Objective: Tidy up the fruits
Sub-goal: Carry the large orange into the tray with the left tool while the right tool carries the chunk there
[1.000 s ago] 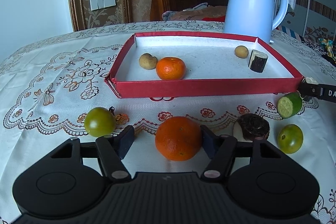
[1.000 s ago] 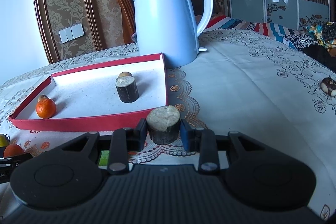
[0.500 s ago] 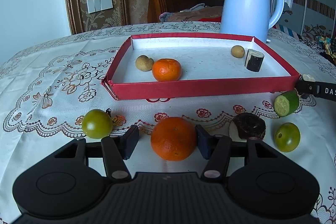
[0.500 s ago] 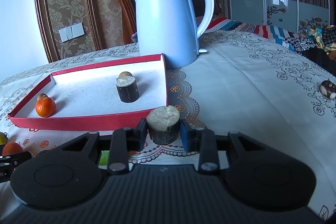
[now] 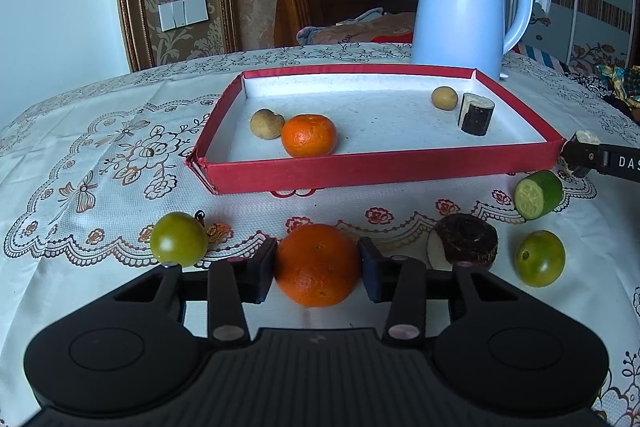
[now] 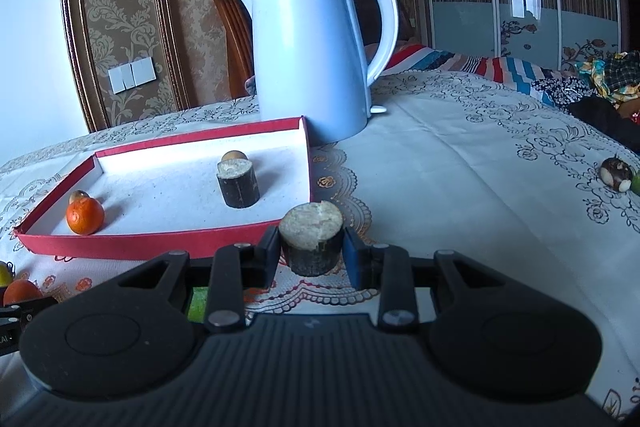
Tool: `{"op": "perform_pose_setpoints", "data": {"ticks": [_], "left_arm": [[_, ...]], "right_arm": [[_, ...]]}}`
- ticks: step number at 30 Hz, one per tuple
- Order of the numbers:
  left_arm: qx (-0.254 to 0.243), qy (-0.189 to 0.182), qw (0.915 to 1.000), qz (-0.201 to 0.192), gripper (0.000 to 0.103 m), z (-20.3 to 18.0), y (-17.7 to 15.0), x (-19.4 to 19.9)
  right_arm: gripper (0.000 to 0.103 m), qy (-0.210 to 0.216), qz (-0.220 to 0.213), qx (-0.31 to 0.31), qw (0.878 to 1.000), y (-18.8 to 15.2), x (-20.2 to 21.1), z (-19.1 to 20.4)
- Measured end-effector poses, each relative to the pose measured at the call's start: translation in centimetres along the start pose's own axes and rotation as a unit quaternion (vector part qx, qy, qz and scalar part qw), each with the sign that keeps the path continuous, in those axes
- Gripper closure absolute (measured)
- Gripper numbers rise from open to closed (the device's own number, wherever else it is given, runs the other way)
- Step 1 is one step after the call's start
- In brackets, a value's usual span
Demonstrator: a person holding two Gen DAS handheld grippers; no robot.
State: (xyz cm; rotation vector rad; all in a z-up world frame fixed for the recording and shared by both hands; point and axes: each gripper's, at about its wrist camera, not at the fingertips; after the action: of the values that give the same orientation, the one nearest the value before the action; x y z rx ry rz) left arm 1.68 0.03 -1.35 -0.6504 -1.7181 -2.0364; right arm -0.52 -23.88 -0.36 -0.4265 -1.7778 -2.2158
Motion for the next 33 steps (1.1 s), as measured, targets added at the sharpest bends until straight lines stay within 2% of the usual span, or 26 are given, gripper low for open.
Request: {"op": "perform_pose_setpoints", "data": {"ticks": [8, 14, 19, 25, 30, 33], "left_arm": [[0.014, 0.007, 0.9999, -0.003, 0.06, 0.6, 0.0, 0.2], [0.049, 0.0, 0.9983, -0.032, 0.06, 1.8, 0.6, 1.3], [0.052, -0.012, 0.9974, -0.049, 0.06, 1.7, 2.4, 1.8], [0.058, -0.031, 0.9965, -0.053, 0.06, 0.2, 5.9, 0.8], [0.053, -0.039, 0.9974, -0.028, 0.06, -1.6, 7.6, -1.4], [0.047, -0.028, 0.9983, -0.021, 0.06, -2.5, 8.1, -2.8]], "right_arm": [[0.072, -0.001, -0.011, 0.006, 1.0, -0.1, 0.4, 0.2], [0.072, 0.005, -0.036, 0.009, 0.999, 0.0, 1.5, 0.3], [0.072, 0.029, -0.055, 0.017, 0.998, 1.2, 2.2, 0.9], [0.072, 0.041, -0.051, 0.065, 0.996, 3.5, 0.3, 3.3], [0.072, 0.05, -0.016, 0.087, 0.995, 4.2, -2.5, 4.8], [0.072, 0.052, 0.003, 0.086, 0.995, 4.4, -4.2, 5.3]]}}
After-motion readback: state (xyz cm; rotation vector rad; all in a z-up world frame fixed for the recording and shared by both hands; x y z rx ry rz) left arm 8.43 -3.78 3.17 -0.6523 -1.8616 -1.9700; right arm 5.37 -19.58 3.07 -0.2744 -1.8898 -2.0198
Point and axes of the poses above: each gripper's, at about its wrist camera, not at the fingertips, and x roughly against the way its jaws point, z to its left, y to its top, and after that the axes turned 9 degrees about y, right-handed
